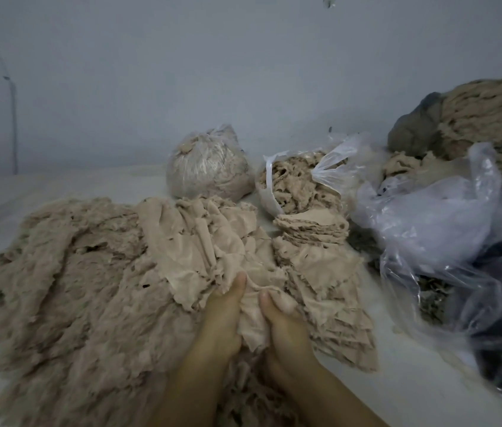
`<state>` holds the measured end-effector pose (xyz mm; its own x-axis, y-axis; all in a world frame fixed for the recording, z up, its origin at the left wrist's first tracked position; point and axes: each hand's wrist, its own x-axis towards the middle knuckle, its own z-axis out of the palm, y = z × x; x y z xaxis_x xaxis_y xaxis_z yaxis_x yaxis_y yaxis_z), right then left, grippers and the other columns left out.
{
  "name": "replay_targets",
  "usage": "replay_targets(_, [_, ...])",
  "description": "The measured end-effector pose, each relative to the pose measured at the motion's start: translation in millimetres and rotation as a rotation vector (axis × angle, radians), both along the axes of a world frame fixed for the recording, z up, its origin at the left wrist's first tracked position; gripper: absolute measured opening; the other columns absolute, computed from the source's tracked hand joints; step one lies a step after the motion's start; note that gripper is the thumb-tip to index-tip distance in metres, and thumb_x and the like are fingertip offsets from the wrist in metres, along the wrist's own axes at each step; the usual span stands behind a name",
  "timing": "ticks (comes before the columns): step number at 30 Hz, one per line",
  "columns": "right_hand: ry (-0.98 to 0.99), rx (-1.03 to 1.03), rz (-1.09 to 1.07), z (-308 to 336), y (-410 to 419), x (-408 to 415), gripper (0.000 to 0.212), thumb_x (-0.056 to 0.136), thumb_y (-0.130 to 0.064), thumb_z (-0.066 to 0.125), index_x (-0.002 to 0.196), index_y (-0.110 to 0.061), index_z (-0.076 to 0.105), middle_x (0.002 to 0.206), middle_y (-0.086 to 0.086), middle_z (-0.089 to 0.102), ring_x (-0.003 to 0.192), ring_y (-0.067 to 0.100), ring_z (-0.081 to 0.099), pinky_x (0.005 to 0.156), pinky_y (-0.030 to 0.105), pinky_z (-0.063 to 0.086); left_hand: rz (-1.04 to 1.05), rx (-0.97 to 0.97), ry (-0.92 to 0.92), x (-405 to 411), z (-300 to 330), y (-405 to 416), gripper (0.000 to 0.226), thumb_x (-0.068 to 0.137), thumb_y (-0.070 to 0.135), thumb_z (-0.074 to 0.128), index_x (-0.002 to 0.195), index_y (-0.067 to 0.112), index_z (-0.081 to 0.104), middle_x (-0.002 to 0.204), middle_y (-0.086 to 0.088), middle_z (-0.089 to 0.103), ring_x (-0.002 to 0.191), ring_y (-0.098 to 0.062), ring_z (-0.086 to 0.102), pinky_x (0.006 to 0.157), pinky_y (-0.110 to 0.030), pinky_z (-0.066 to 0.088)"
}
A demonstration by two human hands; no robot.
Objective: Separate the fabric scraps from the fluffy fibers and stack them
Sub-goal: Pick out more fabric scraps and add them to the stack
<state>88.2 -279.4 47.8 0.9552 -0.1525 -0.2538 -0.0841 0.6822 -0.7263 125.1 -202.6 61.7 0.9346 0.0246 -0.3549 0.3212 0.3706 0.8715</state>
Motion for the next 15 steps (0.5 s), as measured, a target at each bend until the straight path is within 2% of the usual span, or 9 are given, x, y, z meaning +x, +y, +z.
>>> replay_targets(2, [0.002, -0.060, -0.083, -1, 2, 1, 0.018, 0.093, -0.006, 0.056, 0.106, 0.004, 0.064, 0.097, 0.023, 0.071, 0.086, 0.032, 0.070, 0.078, 0.041, 0.058, 0.057, -0.183, 0.023, 5, 1, 0, 0.029, 0.097, 0.024, 0.050, 0.096, -0.001, 0.064, 0.084, -0.020, 0.070, 0.073, -0.029, 0.070, 0.058, -0.032, 0.058])
replay_targets(4, [0.000, -0.204, -0.038, -6, -2, -2, 0.013, 0.094, -0.003, 0.054, 0.098, -0.007, 0.066, 0.091, 0.014, 0.074, 0.075, 0.020, 0.072, 0.063, 0.031, 0.058, 0.137, -0.294, 0.024, 17, 8, 6, 0.022, 0.101, 0.018, 0.042, 0.091, 0.004, 0.056, 0.071, -0.010, 0.064, 0.057, -0.017, 0.064, 0.045, -0.024, 0.052])
replay_targets(6, [0.015, -0.297, 0.002, -11, -11, -3, 0.018, 0.093, 0.000, 0.054, 0.095, -0.013, 0.067, 0.083, 0.003, 0.075, 0.073, 0.016, 0.072, 0.060, 0.028, 0.057, 0.212, -0.459, 0.045, 27, 14, 20, 0.028, 0.102, 0.011, 0.032, 0.078, 0.011, 0.046, 0.046, 0.001, 0.050, 0.032, -0.006, 0.045, 0.030, -0.016, 0.036])
replay_targets(7, [0.014, -0.329, -0.006, -12, -16, -1, 0.017, 0.092, 0.000, 0.055, 0.094, -0.011, 0.068, 0.081, 0.003, 0.075, 0.073, 0.017, 0.071, 0.061, 0.028, 0.056, 0.192, -0.452, 0.050, 31, 15, 27, 0.031, 0.102, 0.013, 0.030, 0.075, 0.013, 0.043, 0.041, 0.004, 0.044, 0.027, -0.004, 0.035, 0.027, -0.014, 0.027])
replay_targets(8, [0.008, -0.355, -0.015, -9, -20, 2, 0.015, 0.090, 0.000, 0.058, 0.095, -0.008, 0.069, 0.082, 0.006, 0.075, 0.073, 0.019, 0.071, 0.062, 0.028, 0.056, 0.130, -0.381, 0.048, 32, 15, 33, 0.032, 0.102, 0.021, 0.034, 0.074, 0.013, 0.046, 0.042, 0.004, 0.044, 0.029, -0.004, 0.034, 0.027, -0.015, 0.024])
replay_targets(9, [-0.008, -0.394, -0.011, -6, -25, 5, 0.013, 0.089, -0.001, 0.060, 0.096, -0.007, 0.070, 0.084, 0.008, 0.075, 0.074, 0.019, 0.070, 0.062, 0.027, 0.056, 0.018, -0.263, 0.038, 30, 17, 34, 0.036, 0.100, 0.035, 0.041, 0.076, 0.011, 0.053, 0.048, 0.000, 0.051, 0.033, -0.007, 0.040, 0.030, -0.016, 0.029])
replay_targets(11, [-0.046, -0.502, 0.048, 0, -30, 12, 0.011, 0.090, -0.010, 0.062, 0.095, -0.012, 0.071, 0.086, 0.004, 0.075, 0.076, 0.016, 0.070, 0.064, 0.023, 0.055, -0.205, -0.086, -0.010, 20, 16, 27, 0.050, 0.086, 0.057, 0.052, 0.082, 0.010, 0.069, 0.073, -0.010, 0.068, 0.057, -0.021, 0.064, 0.048, -0.025, 0.049])
replay_targets(13, [-0.056, -0.606, 0.127, 5, -30, 15, 0.019, 0.094, -0.024, 0.058, 0.084, -0.018, 0.073, 0.075, 0.000, 0.075, 0.068, 0.012, 0.070, 0.058, 0.018, 0.052, -0.345, 0.070, -0.080, 6, 17, 15, 0.046, 0.070, 0.054, 0.068, 0.087, 0.011, 0.074, 0.092, -0.013, 0.073, 0.082, -0.026, 0.071, 0.067, -0.034, 0.057])
replay_targets(15, [-0.013, -0.672, 0.136, 9, -32, 16, 0.032, 0.094, -0.033, 0.056, 0.075, -0.014, 0.073, 0.067, 0.001, 0.073, 0.062, 0.013, 0.069, 0.053, 0.017, 0.050, -0.328, 0.242, -0.096, 1, 12, 6, 0.054, 0.059, 0.047, 0.080, 0.091, 0.004, 0.069, 0.091, -0.017, 0.073, 0.087, -0.029, 0.071, 0.078, -0.041, 0.058])
